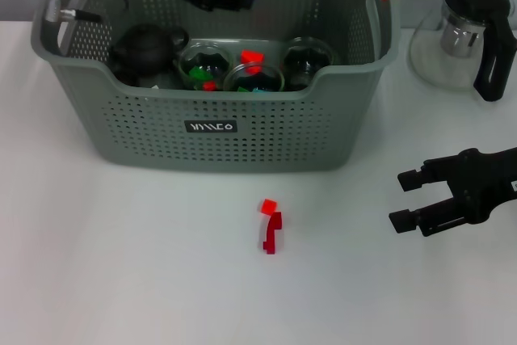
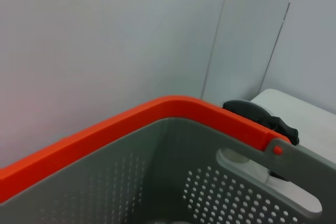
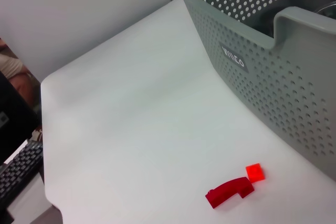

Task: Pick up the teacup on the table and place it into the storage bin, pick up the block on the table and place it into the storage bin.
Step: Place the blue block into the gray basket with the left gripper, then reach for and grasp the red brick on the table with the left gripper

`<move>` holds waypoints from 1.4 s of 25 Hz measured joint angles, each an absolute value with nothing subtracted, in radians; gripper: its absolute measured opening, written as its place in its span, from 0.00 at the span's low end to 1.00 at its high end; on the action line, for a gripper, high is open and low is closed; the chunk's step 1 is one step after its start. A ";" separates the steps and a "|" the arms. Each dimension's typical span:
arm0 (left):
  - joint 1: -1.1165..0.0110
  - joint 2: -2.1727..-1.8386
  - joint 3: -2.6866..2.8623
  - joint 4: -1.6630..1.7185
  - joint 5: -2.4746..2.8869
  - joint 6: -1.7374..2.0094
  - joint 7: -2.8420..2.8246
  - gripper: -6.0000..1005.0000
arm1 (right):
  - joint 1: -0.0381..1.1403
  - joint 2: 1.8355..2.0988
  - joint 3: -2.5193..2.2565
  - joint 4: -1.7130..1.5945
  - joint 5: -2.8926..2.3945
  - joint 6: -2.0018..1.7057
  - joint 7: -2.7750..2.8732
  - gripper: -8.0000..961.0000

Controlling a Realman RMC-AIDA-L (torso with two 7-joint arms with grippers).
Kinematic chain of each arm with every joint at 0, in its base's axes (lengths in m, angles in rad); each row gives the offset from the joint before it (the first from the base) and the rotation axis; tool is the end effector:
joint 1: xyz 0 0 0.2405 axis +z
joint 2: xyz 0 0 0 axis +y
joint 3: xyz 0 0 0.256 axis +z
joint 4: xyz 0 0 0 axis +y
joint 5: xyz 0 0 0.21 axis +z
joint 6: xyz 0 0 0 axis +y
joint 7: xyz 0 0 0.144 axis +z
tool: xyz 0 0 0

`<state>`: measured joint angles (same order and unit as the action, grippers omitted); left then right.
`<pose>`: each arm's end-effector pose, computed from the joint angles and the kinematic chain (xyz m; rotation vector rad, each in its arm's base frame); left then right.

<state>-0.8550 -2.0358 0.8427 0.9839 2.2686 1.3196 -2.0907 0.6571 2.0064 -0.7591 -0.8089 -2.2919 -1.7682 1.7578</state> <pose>-0.1397 0.4453 0.0521 -2.5709 -0.7108 -0.3205 0.2389 0.3399 0.0291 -3.0151 0.8320 0.2495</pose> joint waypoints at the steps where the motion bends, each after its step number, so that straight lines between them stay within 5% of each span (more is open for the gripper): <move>1: -0.855 -2.041 0.846 0.984 2.269 1.308 -2.091 0.56 | 0.657 2.006 -0.759 -0.809 -2.292 -1.768 1.756 0.96; 7: -0.852 -2.047 0.851 0.993 2.268 1.279 -2.098 0.58 | 0.658 2.006 -0.759 -0.808 -2.295 -1.765 1.752 0.96; 13: -0.782 -2.056 0.842 1.113 2.200 1.348 -2.085 0.82 | 0.654 2.006 -0.759 -0.807 -2.295 -1.769 1.746 0.96; 21: -0.595 -2.122 0.848 1.334 1.930 1.784 -1.757 0.90 | 0.650 2.006 -0.757 -0.807 -2.295 -1.763 1.746 0.96; 35: -0.471 -2.173 1.076 1.293 2.164 1.800 -1.461 0.90 | 0.659 2.008 -0.757 -0.807 -2.294 -1.763 1.756 0.96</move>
